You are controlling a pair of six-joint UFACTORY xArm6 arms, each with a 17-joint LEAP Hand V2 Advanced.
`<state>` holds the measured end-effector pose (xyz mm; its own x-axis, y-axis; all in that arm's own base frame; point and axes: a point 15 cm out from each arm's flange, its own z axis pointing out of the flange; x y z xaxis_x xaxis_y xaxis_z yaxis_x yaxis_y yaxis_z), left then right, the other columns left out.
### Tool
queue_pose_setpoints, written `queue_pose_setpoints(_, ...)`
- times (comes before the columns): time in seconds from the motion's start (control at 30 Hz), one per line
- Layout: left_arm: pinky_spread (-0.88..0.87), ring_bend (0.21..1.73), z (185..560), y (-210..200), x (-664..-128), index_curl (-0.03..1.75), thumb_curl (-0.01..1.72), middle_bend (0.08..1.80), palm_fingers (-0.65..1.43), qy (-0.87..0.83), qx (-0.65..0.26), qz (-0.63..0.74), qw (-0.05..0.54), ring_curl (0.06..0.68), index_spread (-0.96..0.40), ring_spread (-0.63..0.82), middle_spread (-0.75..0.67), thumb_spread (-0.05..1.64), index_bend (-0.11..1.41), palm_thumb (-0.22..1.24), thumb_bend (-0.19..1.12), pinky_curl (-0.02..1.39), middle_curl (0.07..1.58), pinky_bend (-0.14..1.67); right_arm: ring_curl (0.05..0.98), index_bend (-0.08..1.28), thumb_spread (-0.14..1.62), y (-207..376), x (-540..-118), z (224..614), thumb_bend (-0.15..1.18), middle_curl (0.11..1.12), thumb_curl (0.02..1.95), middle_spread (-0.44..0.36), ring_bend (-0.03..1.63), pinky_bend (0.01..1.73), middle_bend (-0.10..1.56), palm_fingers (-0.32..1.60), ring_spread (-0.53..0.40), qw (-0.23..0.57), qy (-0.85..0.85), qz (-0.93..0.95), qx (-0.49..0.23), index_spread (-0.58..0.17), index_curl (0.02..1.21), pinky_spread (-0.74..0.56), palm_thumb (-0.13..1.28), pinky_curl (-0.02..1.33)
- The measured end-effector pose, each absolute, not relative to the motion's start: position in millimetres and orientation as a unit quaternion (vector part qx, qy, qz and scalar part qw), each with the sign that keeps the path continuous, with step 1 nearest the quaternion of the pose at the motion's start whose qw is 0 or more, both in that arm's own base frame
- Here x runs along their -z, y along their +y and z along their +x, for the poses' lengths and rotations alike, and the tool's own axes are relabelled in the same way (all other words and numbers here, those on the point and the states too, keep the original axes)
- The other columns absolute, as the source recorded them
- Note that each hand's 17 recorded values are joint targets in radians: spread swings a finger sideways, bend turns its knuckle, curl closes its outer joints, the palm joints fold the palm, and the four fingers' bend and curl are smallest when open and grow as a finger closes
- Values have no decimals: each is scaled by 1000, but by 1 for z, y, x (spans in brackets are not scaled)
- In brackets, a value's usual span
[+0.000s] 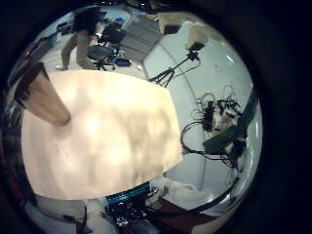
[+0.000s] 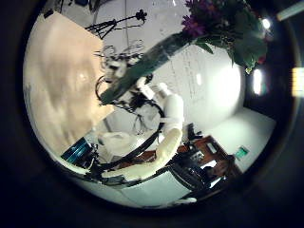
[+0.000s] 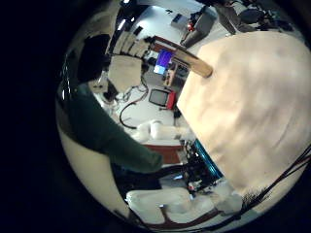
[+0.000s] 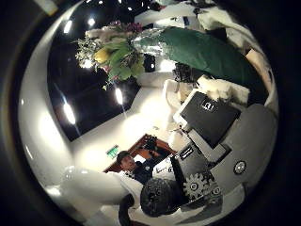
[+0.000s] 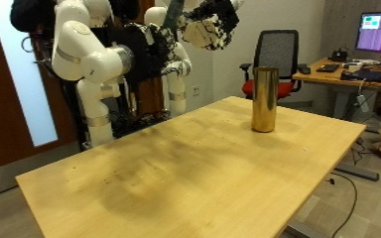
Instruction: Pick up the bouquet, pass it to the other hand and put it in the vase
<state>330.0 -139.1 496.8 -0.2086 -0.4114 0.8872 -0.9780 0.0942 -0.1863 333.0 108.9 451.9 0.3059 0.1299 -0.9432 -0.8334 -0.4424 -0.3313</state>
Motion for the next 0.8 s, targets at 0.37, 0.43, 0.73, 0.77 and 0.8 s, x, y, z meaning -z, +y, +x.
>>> queue_pose_setpoints(0.37,327,662,317,-145,-512,283,336,332,258,-642,-419,493,412,177,248,404,312,741,151,128,-38,286,349,299,642,1098,259,158,-443,317,-18,744,972,-111,1433,1052,1368,1128,-183,408,232,-699,-540,-235,917,-243,1210,1121)
queue_pose_setpoints(0.43,331,671,318,-148,-512,276,337,368,264,-640,-418,489,421,174,255,412,303,739,147,137,-37,286,355,294,644,1099,259,164,-438,316,-18,744,972,-111,1433,1047,1370,1126,-184,398,232,-705,-539,-235,917,-243,1210,1129)
queue_pose_setpoints(0.73,284,679,318,-155,-520,273,340,568,362,-611,-430,473,466,157,246,347,86,746,160,187,-34,279,410,280,649,1096,267,185,-420,312,-17,744,972,-112,1431,1035,1371,1125,-185,362,235,-735,-523,-236,921,-242,1217,1152)
queue_pose_setpoints(0.77,240,675,319,-156,-521,279,342,686,454,-605,-435,472,472,146,207,278,-16,760,171,216,-25,265,441,255,650,1096,268,187,-419,313,-17,744,972,-112,1432,1029,1372,1123,-186,361,236,-736,-521,-237,921,-243,1217,1155)
queue_pose_setpoints(0.8,172,706,320,-157,-523,285,345,787,535,-598,-438,471,479,147,161,160,-112,784,165,268,-18,262,488,267,650,1096,268,188,-418,314,-17,744,972,-112,1432,1027,1372,1123,-186,361,237,-737,-520,-237,922,-244,1217,1157)
